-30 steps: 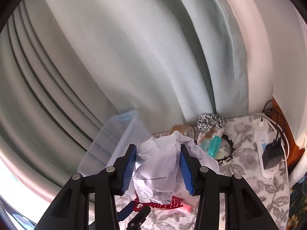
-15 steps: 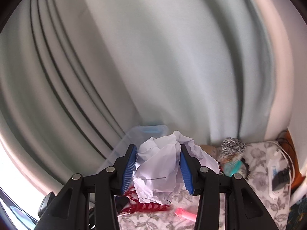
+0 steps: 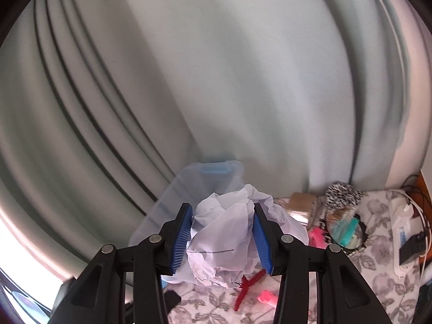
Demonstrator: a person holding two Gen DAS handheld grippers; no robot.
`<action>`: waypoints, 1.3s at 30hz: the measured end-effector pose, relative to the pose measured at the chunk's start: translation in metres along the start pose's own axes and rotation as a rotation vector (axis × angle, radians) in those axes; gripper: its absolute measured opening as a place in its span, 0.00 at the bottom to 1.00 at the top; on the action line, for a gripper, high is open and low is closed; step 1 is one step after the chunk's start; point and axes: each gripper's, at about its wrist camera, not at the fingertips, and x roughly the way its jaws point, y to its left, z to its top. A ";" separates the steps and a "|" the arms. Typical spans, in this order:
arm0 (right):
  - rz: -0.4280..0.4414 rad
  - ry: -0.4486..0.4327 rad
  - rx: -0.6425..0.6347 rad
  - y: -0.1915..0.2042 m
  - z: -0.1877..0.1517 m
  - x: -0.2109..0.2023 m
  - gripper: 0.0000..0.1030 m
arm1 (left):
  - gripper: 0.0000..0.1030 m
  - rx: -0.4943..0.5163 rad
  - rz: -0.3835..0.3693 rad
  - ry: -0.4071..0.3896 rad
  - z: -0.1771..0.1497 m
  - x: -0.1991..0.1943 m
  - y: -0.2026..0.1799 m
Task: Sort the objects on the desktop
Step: 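Lift the red clip with the left gripper toward the bin while the right carries the paper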
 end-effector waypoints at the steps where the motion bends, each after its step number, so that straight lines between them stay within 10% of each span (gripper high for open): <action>1: -0.007 0.003 0.008 -0.005 -0.001 0.000 0.46 | 0.12 0.001 -0.005 0.023 -0.007 0.006 0.000; 4: -0.017 0.023 0.043 -0.024 -0.006 0.003 0.46 | 0.43 -0.001 0.002 0.085 -0.029 0.025 0.000; 18: -0.010 0.064 0.130 -0.091 -0.027 0.004 0.46 | 0.45 0.091 0.233 0.266 -0.081 0.117 -0.007; 26: -0.008 0.086 0.159 -0.113 -0.034 0.014 0.46 | 0.11 0.078 0.286 0.332 -0.090 0.142 0.002; 39: -0.035 0.086 0.132 -0.095 -0.040 -0.008 0.46 | 0.09 0.056 0.225 0.259 -0.082 0.106 -0.007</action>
